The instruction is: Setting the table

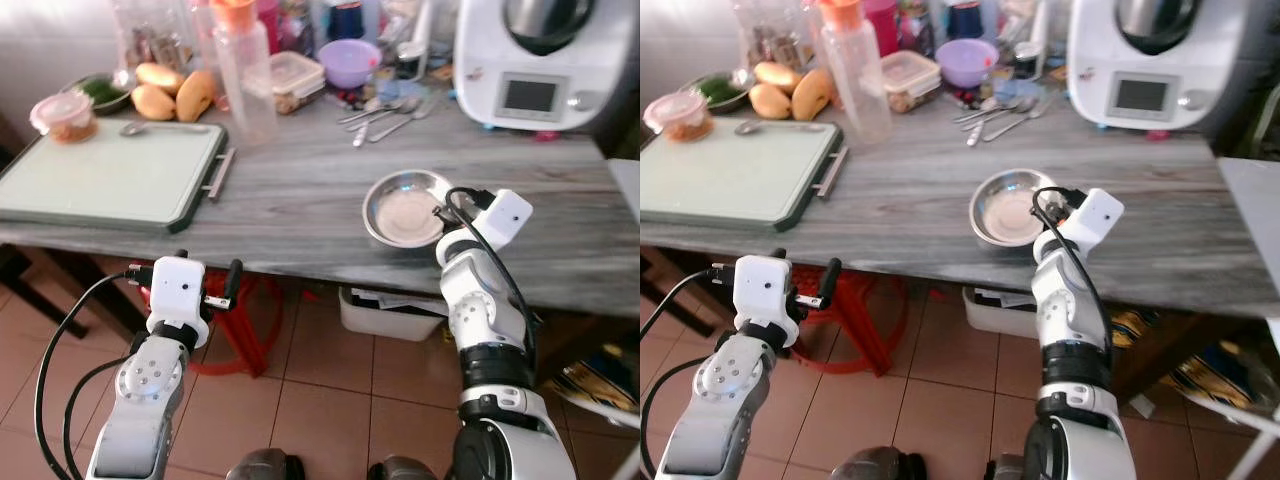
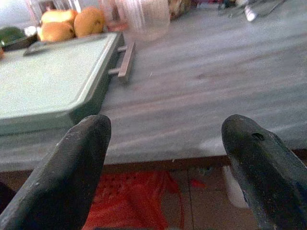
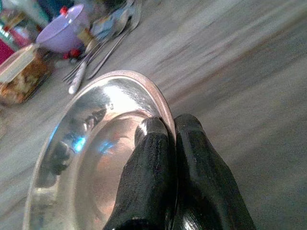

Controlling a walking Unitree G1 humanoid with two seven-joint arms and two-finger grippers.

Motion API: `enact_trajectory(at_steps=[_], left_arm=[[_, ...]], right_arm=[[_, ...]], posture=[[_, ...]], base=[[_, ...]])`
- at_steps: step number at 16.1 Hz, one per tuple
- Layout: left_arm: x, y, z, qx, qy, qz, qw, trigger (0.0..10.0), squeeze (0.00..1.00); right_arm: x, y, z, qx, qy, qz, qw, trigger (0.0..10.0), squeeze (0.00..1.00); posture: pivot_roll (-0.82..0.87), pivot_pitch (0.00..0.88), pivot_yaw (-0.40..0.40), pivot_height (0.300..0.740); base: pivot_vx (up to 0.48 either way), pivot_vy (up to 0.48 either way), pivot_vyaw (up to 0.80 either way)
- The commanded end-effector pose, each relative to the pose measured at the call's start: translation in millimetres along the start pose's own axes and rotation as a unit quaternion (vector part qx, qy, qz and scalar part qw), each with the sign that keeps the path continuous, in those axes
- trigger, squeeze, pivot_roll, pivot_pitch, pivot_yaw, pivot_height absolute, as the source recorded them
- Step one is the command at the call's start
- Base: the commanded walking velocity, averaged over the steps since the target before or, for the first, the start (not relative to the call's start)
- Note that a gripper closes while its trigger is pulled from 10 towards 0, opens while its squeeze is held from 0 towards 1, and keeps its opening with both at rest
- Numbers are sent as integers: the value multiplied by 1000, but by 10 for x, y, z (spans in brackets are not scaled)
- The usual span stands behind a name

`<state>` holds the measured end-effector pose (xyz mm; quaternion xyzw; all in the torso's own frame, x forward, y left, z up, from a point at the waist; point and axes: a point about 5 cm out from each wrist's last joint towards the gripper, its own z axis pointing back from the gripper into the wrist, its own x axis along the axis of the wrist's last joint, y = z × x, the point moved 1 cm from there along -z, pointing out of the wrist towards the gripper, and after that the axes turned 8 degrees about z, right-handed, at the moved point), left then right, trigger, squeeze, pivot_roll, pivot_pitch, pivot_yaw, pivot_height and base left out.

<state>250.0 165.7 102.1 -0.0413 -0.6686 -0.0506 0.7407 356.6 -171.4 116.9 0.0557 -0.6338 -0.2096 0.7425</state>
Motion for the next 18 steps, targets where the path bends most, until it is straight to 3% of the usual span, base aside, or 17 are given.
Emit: enact_trajectory(at_steps=[1,4,7,10,13,14,18], left_arm=[[25,16,19,-2,2,-7,1000,10000,0],[38,26,12,-5,7,-8,1000,10000,0],[31,0,-4,-9,9,-5,1000,10000,0],[28,-33,-31,-15,9,-2,1000,10000,0],[36,-62,-53,-18,6,2,1000,10000,0],[37,-65,-51,-19,6,3,1000,10000,0],[39,-68,-53,-20,6,3,1000,10000,0]], right_arm=[[-102,61,-5,5,29,3,1000,10000,0],[-94,220,54,24,37,-14,999,10000,0],[-135,245,174,20,49,-29,998,10000,0],[-177,182,233,10,57,-27,998,10000,0],[-178,6,255,-27,55,-13,998,10000,0],[-163,-18,248,-30,54,-11,998,10000,1000],[-100,-26,244,-32,36,13,999,10000,1000]], posture=[[74,78,67,740],[73,74,63,740],[64,65,59,740],[54,57,54,740],[49,56,52,740],[51,56,53,740],[51,56,53,740]], base=[[0,0,0],[0,0,0],[0,0,0],[0,0,0],[0,0,0],[0,0,0],[0,0,0]])
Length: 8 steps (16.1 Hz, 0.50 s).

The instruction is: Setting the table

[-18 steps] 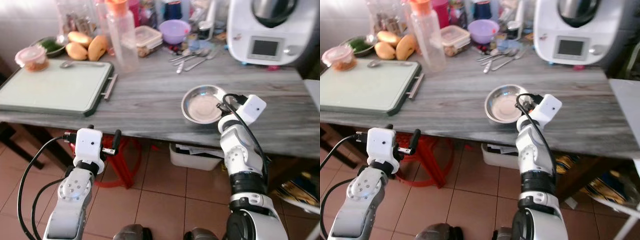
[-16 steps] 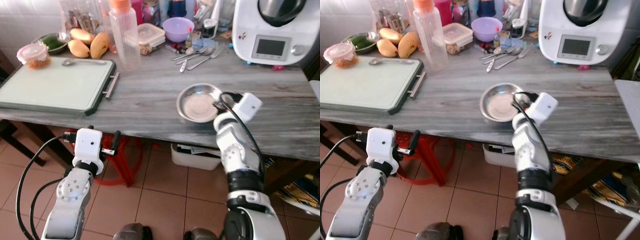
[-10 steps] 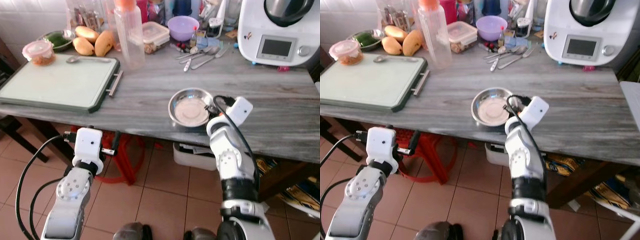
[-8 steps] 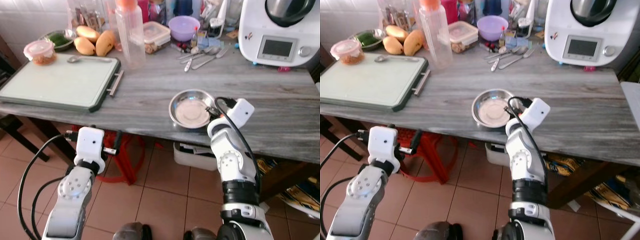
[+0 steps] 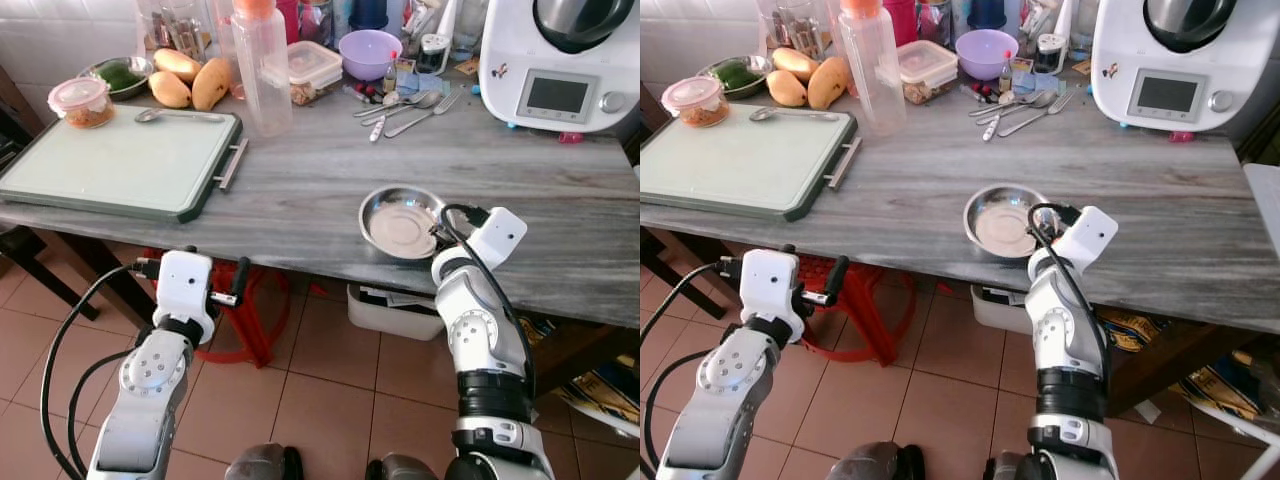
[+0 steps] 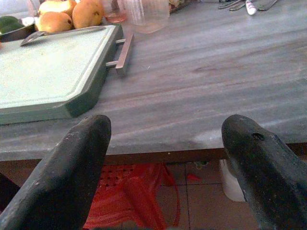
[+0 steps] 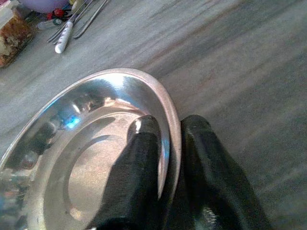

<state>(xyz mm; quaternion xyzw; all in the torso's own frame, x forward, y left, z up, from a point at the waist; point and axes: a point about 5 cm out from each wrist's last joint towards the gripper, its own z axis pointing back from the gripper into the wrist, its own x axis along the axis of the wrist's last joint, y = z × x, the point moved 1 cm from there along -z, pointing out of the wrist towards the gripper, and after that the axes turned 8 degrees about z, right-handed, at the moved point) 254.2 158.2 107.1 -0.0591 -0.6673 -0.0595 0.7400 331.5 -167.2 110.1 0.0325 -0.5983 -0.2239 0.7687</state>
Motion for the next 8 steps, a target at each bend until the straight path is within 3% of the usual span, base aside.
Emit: enact_trajectory(at_steps=[1,8], left_arm=[[-18,-1,-8,-1,6,-3,1000,10000,0],[-5,-3,-28,1,1,-2,1000,10000,0]], right_arm=[[8,26,15,4,-3,9,1000,10000,1000],[187,103,60,31,-78,91,992,10000,1000]], posture=[[50,56,52,740],[50,53,53,740]], base=[[0,0,0],[0,0,0]])
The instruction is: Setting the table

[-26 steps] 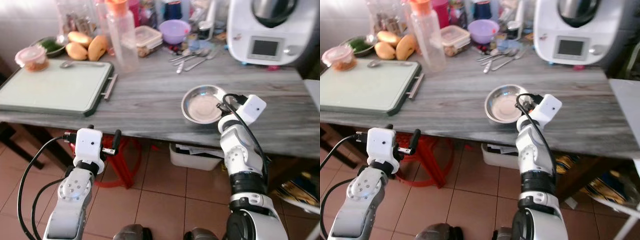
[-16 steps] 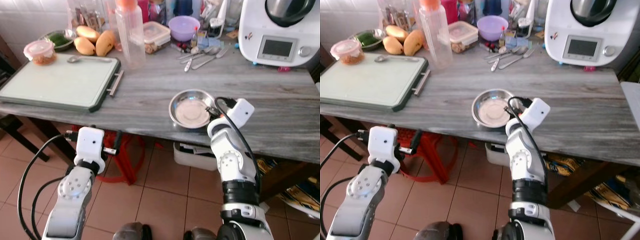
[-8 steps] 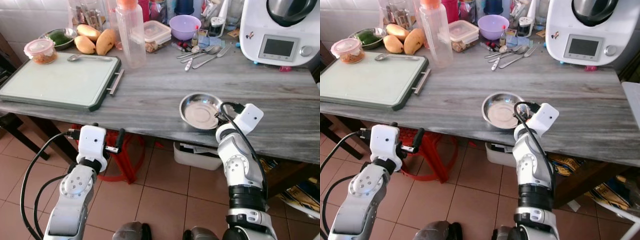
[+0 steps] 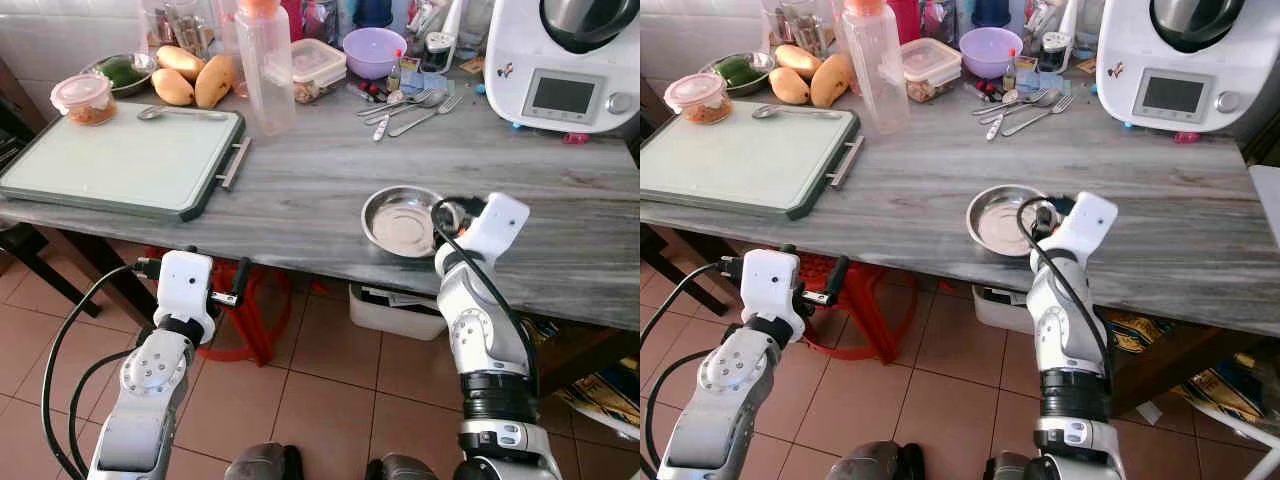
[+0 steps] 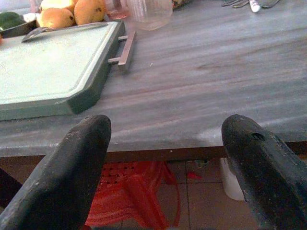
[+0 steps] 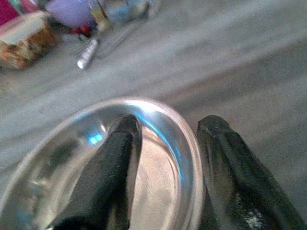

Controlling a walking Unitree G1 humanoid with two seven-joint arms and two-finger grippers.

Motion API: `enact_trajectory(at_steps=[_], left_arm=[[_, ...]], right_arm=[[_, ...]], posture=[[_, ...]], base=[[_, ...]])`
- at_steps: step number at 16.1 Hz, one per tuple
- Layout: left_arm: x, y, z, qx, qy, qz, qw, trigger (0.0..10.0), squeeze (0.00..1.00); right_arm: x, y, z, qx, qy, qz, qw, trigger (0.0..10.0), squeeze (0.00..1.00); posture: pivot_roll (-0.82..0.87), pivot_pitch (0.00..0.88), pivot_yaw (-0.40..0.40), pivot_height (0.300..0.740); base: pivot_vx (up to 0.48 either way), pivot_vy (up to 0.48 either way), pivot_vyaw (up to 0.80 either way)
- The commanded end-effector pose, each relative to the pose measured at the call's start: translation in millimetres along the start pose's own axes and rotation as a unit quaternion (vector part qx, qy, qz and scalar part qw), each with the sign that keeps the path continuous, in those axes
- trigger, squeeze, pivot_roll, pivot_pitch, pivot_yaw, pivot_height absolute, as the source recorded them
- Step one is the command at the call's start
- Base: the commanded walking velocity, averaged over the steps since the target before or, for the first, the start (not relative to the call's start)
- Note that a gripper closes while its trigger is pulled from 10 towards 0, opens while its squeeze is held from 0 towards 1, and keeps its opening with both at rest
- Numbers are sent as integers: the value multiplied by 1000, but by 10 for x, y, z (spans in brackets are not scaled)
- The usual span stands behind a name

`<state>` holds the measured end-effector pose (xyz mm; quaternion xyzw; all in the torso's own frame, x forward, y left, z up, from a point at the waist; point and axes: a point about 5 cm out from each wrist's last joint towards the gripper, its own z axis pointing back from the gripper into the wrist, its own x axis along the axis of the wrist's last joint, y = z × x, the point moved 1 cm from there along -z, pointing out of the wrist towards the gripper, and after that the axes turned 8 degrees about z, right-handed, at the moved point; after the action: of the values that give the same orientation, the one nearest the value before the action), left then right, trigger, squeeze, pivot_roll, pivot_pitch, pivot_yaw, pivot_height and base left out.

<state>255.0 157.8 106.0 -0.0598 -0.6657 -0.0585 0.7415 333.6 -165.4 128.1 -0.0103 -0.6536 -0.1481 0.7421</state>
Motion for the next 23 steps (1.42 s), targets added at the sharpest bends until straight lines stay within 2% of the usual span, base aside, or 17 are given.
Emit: enact_trajectory(at_steps=[1,5,7,10,11,12,15,17,18,20,23], left_arm=[[16,-7,-23,0,-4,-3,1000,10000,0],[33,-17,-35,2,-12,-1,1000,10000,0],[32,26,-43,31,-10,-3,999,10000,0],[22,35,-45,37,-14,1,999,10000,0],[23,31,-49,38,-16,3,999,10000,0],[39,52,-64,53,-23,11,998,10000,0],[55,71,-30,64,-38,20,997,10000,0],[36,66,-15,71,-44,25,996,10000,0],[33,69,-17,77,-47,24,996,10000,0],[-10,133,-3,99,-48,61,992,10000,0],[-9,90,-51,89,-61,68,992,10000,0]], right_arm=[[51,21,26,3,-19,10,1000,10000,1000],[115,16,76,3,-55,42,998,10000,1000],[189,25,154,14,-98,84,992,10000,1000],[160,43,310,36,-122,111,986,10000,1000],[138,30,340,34,-121,123,984,10000,878],[77,-14,440,32,-115,129,984,10000,0],[92,-112,660,34,-136,179,974,10000,0],[27,-198,809,38,-136,211,967,10000,0],[-8,-223,849,38,-130,221,966,10000,0],[-6,-240,907,34,-135,239,961,10000,0],[21,-209,902,30,-141,251,957,10000,0]], posture=[[49,51,53,740],[44,45,51,740],[43,39,51,740],[29,20,49,740],[27,12,47,740],[15,0,45,740],[-3,0,36,740],[-18,0,31,740],[-22,0,31,740],[-40,0,35,740],[-47,0,35,740]], base=[[0,0,0],[0,0,0],[0,0,0],[0,0,0],[0,0,0],[0,0,0],[0,0,0],[0,0,0],[0,0,0],[0,0,0],[0,0,0]])
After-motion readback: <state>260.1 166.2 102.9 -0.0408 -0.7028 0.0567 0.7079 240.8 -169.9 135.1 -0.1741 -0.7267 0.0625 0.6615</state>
